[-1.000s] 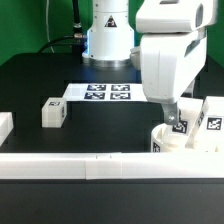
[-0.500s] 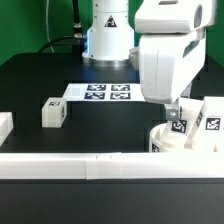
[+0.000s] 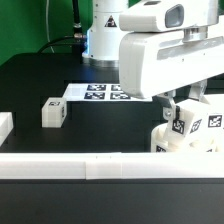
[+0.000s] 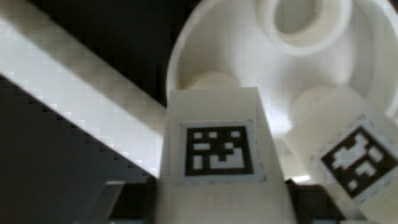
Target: Assemble stool
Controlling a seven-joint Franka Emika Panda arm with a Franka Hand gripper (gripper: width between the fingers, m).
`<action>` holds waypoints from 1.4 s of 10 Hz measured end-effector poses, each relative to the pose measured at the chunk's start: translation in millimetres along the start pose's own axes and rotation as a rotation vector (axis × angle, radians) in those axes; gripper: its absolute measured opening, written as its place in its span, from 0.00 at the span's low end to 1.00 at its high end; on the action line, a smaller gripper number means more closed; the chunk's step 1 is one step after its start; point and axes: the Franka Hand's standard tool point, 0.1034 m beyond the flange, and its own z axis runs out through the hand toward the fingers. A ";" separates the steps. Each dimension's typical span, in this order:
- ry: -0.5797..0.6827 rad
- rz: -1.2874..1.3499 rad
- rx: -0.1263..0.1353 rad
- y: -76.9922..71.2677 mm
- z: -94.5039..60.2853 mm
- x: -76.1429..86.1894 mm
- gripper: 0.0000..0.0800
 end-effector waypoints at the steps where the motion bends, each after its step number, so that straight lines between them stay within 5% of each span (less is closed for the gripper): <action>1: 0.002 0.109 0.000 -2.9 0.5 1.2 0.42; 5: 0.014 0.551 0.008 -15.6 2.7 8.9 0.42; 11: 0.014 0.910 0.022 -15.6 2.6 9.1 0.42; 14: 0.001 1.256 0.046 -26.0 3.0 11.6 0.42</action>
Offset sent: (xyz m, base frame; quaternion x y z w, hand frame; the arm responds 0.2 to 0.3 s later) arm -0.0025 0.0183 -0.0053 0.0016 0.0071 0.2885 0.9574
